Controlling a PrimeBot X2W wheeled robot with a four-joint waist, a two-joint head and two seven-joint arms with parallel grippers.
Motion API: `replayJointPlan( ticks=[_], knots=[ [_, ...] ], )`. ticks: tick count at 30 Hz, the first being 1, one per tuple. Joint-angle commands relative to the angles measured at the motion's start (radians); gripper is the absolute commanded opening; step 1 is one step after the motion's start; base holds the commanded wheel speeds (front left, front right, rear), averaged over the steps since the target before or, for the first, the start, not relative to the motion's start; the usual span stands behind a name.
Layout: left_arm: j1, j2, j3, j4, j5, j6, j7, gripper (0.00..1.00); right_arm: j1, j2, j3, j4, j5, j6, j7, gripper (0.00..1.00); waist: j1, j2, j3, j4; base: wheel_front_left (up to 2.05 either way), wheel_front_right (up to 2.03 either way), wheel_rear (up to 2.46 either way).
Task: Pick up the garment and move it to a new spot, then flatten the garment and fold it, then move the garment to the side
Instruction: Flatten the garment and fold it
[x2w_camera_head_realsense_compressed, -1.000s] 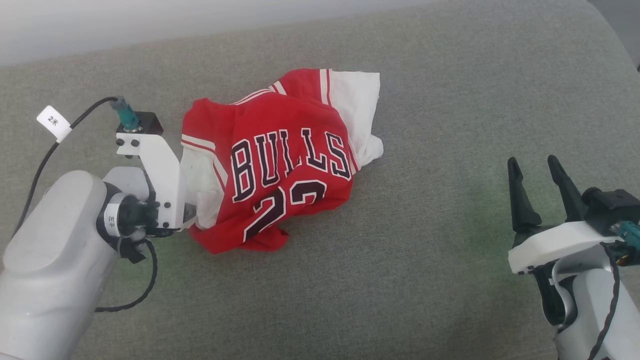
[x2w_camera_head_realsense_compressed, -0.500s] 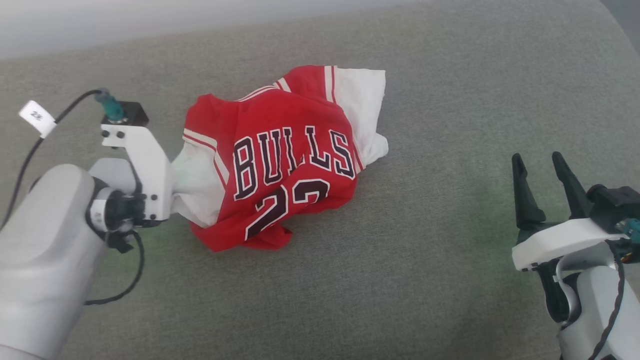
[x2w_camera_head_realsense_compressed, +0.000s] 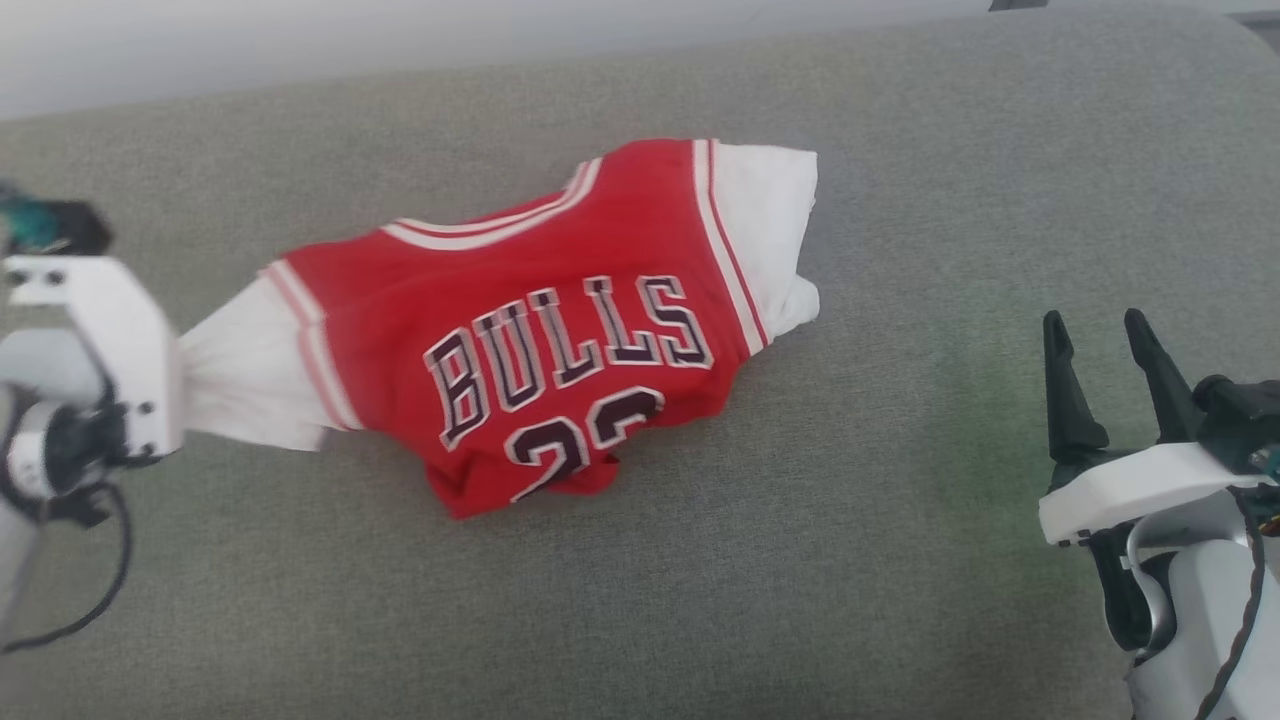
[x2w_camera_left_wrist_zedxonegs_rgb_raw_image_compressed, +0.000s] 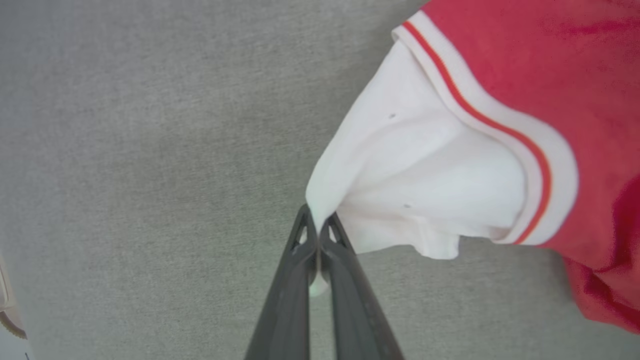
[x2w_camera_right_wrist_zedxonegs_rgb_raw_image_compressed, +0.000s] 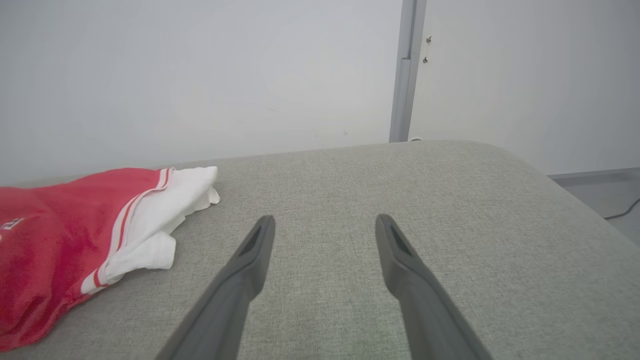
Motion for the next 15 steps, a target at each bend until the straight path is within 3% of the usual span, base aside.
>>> replayJointPlan(
  ticks=[1,6,13,14,15],
  knots=[
    [0.038,0.026,0.012,-0.012,0.010,0.019,-0.013,0.00,0.006,0.001,-0.005,-0.011,-0.004,0.000,0.004,1.00,0.0000,0.0000,0.005,0.003,0.00,0.00,0.00],
    [0.086,0.032,0.030,0.006,-0.001,0.023,-0.062,0.00,-0.003,0.001,-0.001,-0.018,-0.003,0.000,0.010,1.00,0.0000,0.0000,0.017,0.002,0.00,0.00,0.00],
    [0.086,-0.034,0.037,0.112,-0.036,0.005,-0.125,0.00,-0.021,0.001,0.014,-0.020,0.004,0.000,0.015,1.00,0.0000,0.0000,0.031,-0.006,0.00,0.00,0.00],
    [0.082,-0.041,0.035,0.123,-0.038,-0.003,-0.134,0.04,-0.021,0.001,0.015,-0.019,0.004,0.000,0.015,1.00,0.0000,0.0000,0.030,-0.007,0.00,0.00,0.00],
    [0.076,-0.050,0.039,0.136,-0.042,-0.005,-0.146,0.45,-0.021,0.000,0.016,-0.018,0.004,0.000,0.016,1.00,0.0000,0.0000,0.029,-0.007,0.00,0.00,0.00]
  ],
)
